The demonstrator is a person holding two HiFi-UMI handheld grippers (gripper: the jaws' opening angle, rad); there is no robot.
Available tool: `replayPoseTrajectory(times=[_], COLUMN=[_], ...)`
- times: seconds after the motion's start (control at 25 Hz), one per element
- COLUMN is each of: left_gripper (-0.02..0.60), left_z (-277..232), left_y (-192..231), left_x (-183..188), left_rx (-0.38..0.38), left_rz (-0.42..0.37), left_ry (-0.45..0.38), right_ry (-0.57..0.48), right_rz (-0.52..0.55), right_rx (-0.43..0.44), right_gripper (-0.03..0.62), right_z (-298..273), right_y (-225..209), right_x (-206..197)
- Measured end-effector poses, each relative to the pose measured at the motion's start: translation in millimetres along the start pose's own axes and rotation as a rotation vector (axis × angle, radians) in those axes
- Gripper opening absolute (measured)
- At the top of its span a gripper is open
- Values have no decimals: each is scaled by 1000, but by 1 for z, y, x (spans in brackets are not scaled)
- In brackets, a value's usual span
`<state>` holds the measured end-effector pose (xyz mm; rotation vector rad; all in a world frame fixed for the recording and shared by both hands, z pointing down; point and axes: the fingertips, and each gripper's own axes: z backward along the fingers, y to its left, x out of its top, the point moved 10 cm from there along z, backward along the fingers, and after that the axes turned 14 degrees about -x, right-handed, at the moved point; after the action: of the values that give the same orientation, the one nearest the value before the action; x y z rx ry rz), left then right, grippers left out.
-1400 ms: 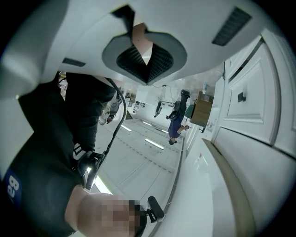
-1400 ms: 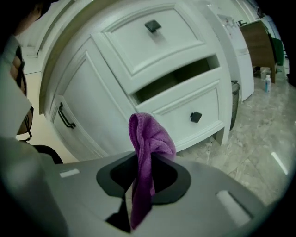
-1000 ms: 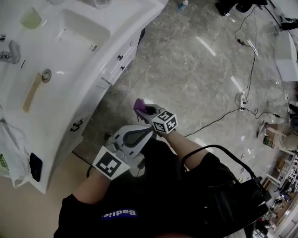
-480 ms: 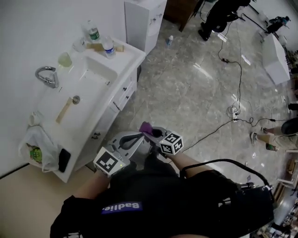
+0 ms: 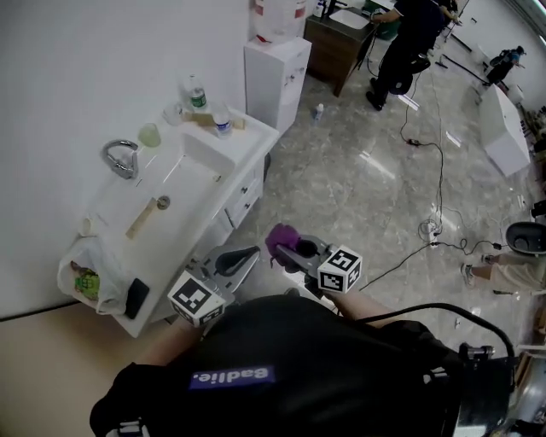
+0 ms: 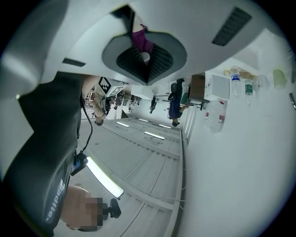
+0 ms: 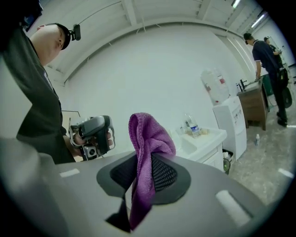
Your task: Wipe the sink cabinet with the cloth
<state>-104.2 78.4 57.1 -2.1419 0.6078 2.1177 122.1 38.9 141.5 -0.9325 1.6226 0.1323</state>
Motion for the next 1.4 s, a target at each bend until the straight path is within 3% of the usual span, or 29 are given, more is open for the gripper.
replayPoseTrajectory(times=[0.48,0.64,0.8,1.04,1.24,1.4], left_gripper=[5,6,5,5,5,5], left_z=[2,-1,-4,-6,-8,-8], left_y=[-6,-11,-22,-18,-32,-42], left_x=[28,27,27,23,25,22], left_rx=[8,-6,0,-17,-23,-26], left_rz=[-36,-48,-40,-38,-57,-64], left_ry=[-62,-70,-64,-40,-41,-43], right_ry=[-196,-250,-250,-203,-233,-214], right_rz=[110,155,126,180,159,207], right_rx=[59,77,99,51,78,65], right_gripper=[72,72,72,72,71,71], right_z=[29,38,44,41,50,55], right_y=[43,58,68,57,66,68], right_x=[72,77,68,62,62,54])
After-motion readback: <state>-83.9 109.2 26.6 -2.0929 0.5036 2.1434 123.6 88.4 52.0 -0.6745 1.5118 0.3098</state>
